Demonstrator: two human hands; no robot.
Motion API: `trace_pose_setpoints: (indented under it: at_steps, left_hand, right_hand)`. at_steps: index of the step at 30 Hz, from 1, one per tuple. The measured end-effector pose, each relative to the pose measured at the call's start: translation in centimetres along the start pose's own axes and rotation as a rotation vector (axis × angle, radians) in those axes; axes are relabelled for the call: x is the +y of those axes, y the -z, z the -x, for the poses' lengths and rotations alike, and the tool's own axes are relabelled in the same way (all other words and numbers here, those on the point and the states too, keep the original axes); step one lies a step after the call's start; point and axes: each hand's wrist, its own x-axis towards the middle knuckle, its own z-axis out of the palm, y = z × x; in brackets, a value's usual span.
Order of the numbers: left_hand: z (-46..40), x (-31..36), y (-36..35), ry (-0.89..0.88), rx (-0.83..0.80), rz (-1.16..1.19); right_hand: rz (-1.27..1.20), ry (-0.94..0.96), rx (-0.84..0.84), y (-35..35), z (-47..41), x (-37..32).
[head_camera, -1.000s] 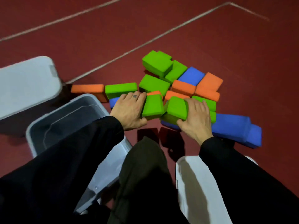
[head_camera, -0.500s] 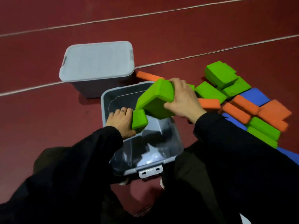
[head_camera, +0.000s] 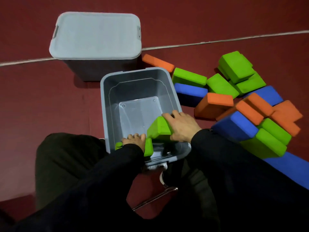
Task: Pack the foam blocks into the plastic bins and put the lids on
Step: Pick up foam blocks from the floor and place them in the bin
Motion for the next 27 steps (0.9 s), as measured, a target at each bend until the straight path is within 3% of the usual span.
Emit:
trace_pose_setpoints:
  at_steps: [3,10,15,19,27]
  left_hand:
    - [-1.2,-0.2,0.0,0.067,-0.051,0.019]
    - [-1.4,0.3,-0.9,-0.062,-0.079,-0.059]
    - [-1.2,-1.0,-3.5,-0.100,-0.181,0.096]
    - [-2.0,-2.2,-3.7,-0.060,-0.176,-0.039]
    - [-3.6,-2.0,-3.6,-0.050,-0.116,-0.065]
  right_hand:
    - [0.096,0.074,-0.039,-0.8,-0.1,-0.1]
    - [0.163,0.126,-0.202,-3.6,-0.5,-1.5]
    - [0.125,0.069,-0.335,-6.4,-1.5,-2.7]
    - [0.105,0.013,-0.352,-8.9,-2.2,-3.7]
    - [-0.069,-0.101,-0.355,-11.3,-3.3,-3.8]
